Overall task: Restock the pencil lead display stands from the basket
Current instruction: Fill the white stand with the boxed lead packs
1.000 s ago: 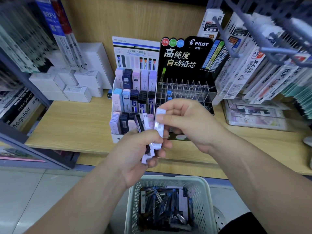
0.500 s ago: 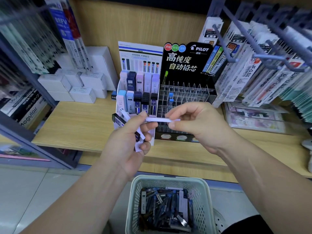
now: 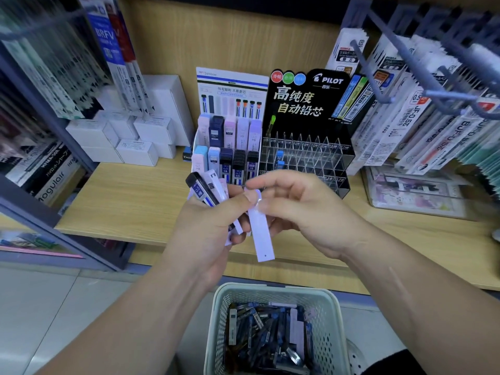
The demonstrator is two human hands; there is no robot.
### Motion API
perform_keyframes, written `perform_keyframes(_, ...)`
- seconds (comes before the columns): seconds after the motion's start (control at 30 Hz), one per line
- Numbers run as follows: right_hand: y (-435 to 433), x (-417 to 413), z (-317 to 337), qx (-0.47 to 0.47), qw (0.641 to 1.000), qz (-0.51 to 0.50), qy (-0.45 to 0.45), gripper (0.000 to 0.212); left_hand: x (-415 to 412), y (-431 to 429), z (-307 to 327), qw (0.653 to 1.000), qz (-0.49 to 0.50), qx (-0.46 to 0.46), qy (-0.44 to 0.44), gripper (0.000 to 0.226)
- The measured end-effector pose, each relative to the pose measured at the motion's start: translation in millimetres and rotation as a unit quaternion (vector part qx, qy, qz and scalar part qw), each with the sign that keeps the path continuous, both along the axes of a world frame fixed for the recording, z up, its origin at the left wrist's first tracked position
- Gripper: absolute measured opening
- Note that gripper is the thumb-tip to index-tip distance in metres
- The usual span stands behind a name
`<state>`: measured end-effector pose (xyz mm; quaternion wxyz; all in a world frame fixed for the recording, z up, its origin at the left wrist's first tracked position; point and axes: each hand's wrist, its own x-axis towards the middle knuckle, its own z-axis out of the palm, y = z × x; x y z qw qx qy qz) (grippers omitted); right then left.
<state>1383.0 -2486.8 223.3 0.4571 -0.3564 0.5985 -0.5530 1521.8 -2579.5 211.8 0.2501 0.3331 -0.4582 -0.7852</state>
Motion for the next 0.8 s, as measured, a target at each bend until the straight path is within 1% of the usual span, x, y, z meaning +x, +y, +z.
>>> perform_keyframes(0.07,-0.3,0.0,-2.4,-0.006,1.000,0.008,0.028,0.016,1.7,0.3,-1.1,1.000,0.007,0.003,-0.017,0.025)
perform_keyframes(0.13,-1.0,-0.5,-5.0,0.000,0.999,0.005,0.043,0.016,2.4,-0.2,-1.0,0.999,0.009,0.020,-0.035,0.019)
perform_keyframes(0.2,-1.3,-0.3,-7.2,0.013,0.999,-0.002,0.053,0.015,3.1,0.6,-0.4,0.999,0.000,0.040,-0.035,0.013)
perform_keyframes(0.27,-2.3,-1.8,-10.0,0.027,0.998,-0.011,0.064,0.015,4.4,0.0,-0.1,0.998,-0.002,0.047,-0.044,0.021)
perform_keyframes(0.3,-3.3,-4.1,-11.6,0.029,0.997,-0.021,0.069,0.015,5.1,-0.9,0.4,0.998,0.002,0.050,-0.049,0.021)
perform_keyframes(0.33,-4.5,-7.5,-12.2,0.027,0.996,-0.038,0.072,0.016,6.0,-2.5,-0.3,0.997,0.008,0.055,-0.051,0.018)
perform_keyframes(0.4,-7.7,-15.9,-8.1,0.009,0.991,-0.101,0.086,0.021,6.9,-6.7,0.7,0.996,0.024,0.067,-0.062,0.008)
perform_keyframes(0.47,-12.6,-25.5,4.4,-0.014,0.975,-0.177,0.134,0.027,7.5,-11.4,1.2,0.995,0.027,0.079,-0.063,0.016)
perform_keyframes(0.53,-21.7,-35.5,22.1,-0.034,0.952,-0.224,0.206,0.026,7.6,-13.8,4.6,0.994,0.021,0.088,-0.057,0.024)
perform_keyframes(0.63,-45.4,-49.4,40.1,-0.059,0.910,-0.232,0.338,0.025,7.8,-16.5,11.2,0.992,0.030,0.112,-0.044,0.046)
perform_keyframes(0.67,-54.3,-52.4,41.1,-0.061,0.899,-0.232,0.367,0.025,7.6,-17.7,12.9,0.991,0.042,0.124,-0.037,0.050)
perform_keyframes(0.7,-63.0,-55.0,39.3,-0.062,0.892,-0.228,0.386,0.025,7.6,-19.3,14.0,0.989,0.054,0.138,-0.027,0.050)
perform_keyframes(0.8,-81.0,-57.2,25.9,-0.047,0.871,-0.205,0.444,0.018,8.3,-25.3,17.6,0.984,0.069,0.163,-0.007,0.038)
